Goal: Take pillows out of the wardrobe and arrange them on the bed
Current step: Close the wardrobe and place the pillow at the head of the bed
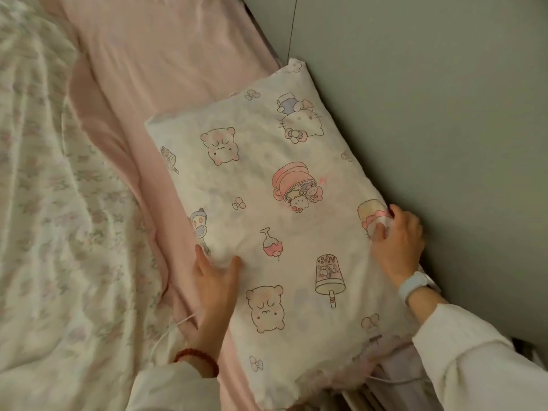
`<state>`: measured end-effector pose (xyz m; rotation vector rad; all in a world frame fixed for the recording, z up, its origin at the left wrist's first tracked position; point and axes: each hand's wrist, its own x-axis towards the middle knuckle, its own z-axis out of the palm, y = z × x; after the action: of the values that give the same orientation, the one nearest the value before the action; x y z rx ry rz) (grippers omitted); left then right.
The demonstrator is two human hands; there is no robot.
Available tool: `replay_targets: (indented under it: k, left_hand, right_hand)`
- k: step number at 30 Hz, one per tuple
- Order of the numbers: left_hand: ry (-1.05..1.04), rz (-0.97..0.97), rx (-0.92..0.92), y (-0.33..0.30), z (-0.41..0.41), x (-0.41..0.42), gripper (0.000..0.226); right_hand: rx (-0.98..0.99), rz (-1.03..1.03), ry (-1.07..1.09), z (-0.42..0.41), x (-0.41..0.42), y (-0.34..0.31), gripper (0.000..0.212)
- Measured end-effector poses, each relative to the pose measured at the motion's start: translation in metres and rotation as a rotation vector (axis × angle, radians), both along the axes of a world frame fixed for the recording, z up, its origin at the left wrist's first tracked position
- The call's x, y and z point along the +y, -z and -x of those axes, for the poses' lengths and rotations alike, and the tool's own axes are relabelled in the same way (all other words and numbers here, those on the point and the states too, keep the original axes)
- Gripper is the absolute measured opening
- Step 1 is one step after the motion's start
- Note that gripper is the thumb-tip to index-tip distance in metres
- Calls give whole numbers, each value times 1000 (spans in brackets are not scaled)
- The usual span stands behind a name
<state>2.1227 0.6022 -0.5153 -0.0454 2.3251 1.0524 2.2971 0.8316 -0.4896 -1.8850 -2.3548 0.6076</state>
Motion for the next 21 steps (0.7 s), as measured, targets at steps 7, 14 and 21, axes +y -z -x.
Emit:
replay_targets:
  k: [7,14,21]
  left_hand:
    - [-32,-414,-89,-6,-2,8,71]
    - [17,-421,-73,-7,-28,11,75]
    - [186,-119,-257,10,-8,13,100]
  right_hand:
    - [119,352,66,20,17,-2,46]
    - [181,-5,-31,-11,16,-13,20]
    - [-122,181,29,-3,-16,6,48]
